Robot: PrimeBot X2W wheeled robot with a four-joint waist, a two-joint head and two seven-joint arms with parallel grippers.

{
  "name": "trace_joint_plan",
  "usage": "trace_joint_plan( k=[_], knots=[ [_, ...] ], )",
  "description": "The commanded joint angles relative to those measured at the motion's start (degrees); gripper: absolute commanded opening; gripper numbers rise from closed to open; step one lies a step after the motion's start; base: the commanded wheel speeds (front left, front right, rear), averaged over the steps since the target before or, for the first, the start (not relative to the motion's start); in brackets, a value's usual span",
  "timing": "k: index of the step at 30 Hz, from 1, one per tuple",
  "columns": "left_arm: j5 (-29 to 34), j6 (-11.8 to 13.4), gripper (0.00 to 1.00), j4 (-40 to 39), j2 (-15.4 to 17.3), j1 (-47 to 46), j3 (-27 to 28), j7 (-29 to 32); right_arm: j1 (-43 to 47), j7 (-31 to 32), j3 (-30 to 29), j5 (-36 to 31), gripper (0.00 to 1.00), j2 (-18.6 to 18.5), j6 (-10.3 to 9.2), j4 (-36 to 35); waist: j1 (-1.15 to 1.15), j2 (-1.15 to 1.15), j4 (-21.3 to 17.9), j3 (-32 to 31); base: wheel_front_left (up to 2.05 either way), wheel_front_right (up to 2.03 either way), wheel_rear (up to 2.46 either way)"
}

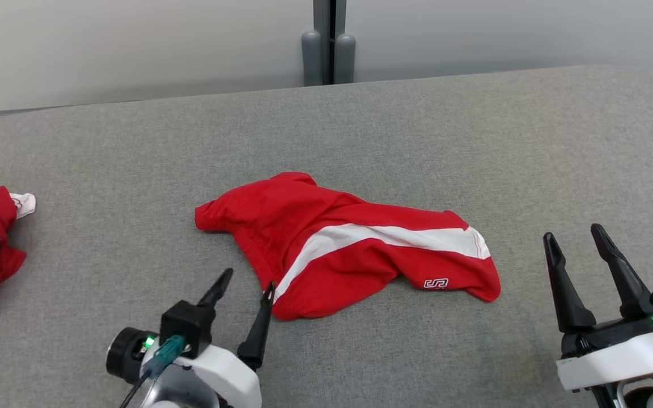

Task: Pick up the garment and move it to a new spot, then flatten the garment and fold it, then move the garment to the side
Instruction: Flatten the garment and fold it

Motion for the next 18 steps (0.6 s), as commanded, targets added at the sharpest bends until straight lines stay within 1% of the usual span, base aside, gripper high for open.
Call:
trace_joint_plan(
  k=[1, 3, 4, 8, 10, 11, 12, 13, 14, 15, 18],
  knots=[
    [-0.9, -1.0, 1.0, 2.1, 0.0, -1.4, -0.6, 1.7, -0.7, -0.2, 0.2, 0.1, 1.0, -0.3, -0.11, 0.1, 0.0, 0.0, -0.4, 1.0, 0.0, 0.0, 0.0],
    [-2.0, -2.3, 1.0, 6.2, -0.3, -3.0, -1.2, 4.2, -1.1, -0.3, 0.6, 0.5, 1.0, -0.3, -0.12, 0.4, 0.0, 0.0, -0.9, 1.8, 0.0, 0.0, 0.0],
    [-3.2, -3.1, 1.0, 10.1, -0.7, -4.5, -1.2, 5.9, -1.5, -0.7, 0.8, 0.7, 1.0, -0.5, -0.12, 0.6, 0.0, 0.0, -1.3, 2.5, 0.0, 0.0, 0.0],
    [-4.5, -4.5, 1.0, 15.4, -1.4, -7.1, -1.2, 6.2, -1.8, -1.1, 0.9, 0.8, 1.0, -0.5, -0.11, 1.0, 0.0, 0.0, -1.7, 4.0, 0.0, 0.0, 0.0],
    [-4.6, -4.7, 1.0, 18.0, -1.6, -8.3, -1.4, 6.1, -2.3, -1.2, 1.0, 0.9, 1.0, -0.5, -0.11, 1.3, 0.0, 0.0, -1.9, 4.6, 0.0, 0.0, 0.0],
    [-4.7, -5.0, 0.83, 19.1, -1.7, -8.9, -1.6, 6.3, -2.5, -1.3, 1.0, 1.0, 1.0, -0.5, -0.11, 1.4, 0.0, 0.0, -2.0, 4.8, 0.0, 0.0, 0.0],
    [-4.7, -5.0, 0.48, 20.3, -1.8, -9.4, -1.7, 6.5, -2.6, -1.2, 1.0, 1.0, 1.0, -0.6, -0.11, 1.7, 0.0, 0.0, -2.1, 5.0, 0.0, 0.0, 0.0],
    [-4.6, -5.1, 0.07, 21.5, -1.8, -9.8, -2.0, 6.8, -2.6, -1.2, 1.1, 1.0, 1.0, -0.5, -0.11, 1.9, 0.0, 0.0, -2.1, 5.1, 0.0, 0.0, 0.0],
    [-4.6, -5.1, 0.07, 21.5, -1.8, -9.8, -2.0, 6.8, -2.6, -1.2, 1.1, 1.0, 1.0, -0.5, -0.11, 1.9, 0.0, 0.0, -2.1, 5.1, 0.0, 0.0, 0.0],
    [-4.2, -5.4, 0.0, 22.5, -1.8, -9.8, -2.6, 7.3, -2.6, -1.2, 1.1, 1.0, 1.0, -0.6, -0.11, 2.0, 0.0, 0.0, -2.2, 5.2, 0.0, 0.0, 0.0],
    [-2.4, -5.2, 0.0, 24.2, -1.4, -10.5, -4.1, 7.4, -2.8, -1.2, 0.9, 1.1, 1.0, -0.7, -0.11, 2.4, 0.0, 0.0, -2.2, 5.4, 0.0, 0.0, 0.0]
  ],
)
